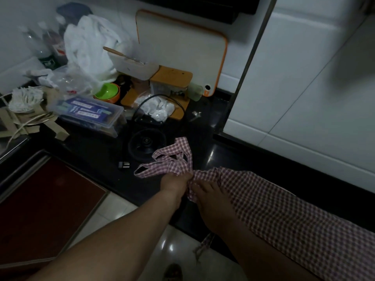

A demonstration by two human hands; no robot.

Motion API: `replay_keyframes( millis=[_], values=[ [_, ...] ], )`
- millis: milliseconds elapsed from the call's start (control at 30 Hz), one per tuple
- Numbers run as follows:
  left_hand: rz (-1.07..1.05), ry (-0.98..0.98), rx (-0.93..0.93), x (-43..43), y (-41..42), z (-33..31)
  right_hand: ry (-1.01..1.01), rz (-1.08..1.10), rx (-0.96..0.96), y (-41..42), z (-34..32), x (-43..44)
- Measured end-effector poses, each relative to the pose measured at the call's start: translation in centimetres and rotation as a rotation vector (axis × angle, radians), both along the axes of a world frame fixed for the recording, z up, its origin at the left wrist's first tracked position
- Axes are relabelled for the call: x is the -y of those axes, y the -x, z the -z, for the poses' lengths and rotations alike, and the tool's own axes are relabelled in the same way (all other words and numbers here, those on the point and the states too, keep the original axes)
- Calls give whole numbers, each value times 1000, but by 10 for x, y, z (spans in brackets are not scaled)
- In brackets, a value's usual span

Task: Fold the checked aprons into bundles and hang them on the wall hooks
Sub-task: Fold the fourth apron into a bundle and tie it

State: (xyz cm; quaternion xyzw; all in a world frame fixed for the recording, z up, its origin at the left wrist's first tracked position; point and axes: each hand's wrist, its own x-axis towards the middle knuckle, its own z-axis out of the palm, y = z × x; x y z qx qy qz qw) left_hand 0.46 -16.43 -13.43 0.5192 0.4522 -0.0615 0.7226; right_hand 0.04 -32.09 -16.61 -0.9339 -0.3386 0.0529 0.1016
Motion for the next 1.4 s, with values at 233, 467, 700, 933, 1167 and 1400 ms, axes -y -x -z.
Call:
replay_keyframes(
  millis=[233,467,700,933,1167,1400],
  values=[
    [528,-904,689,36,5,-22,-733,455,-400,7,-44,27],
    [1320,-1436,1019,68,9,25,-1637,1345,-1169,9,-62,147],
    [1540,-1477,835,42,7,25,-1032,1426,-397,4,-50,136],
    [1534,-1353,782,31,3,18,-115,388,4,0,-45,98],
    [1519,-1365,650,22,-3,30,392,180,-138,-67,-65,116],
    [1407,-1329,388,55,-1,25,95,385,-67,23,-24,128]
  ],
)
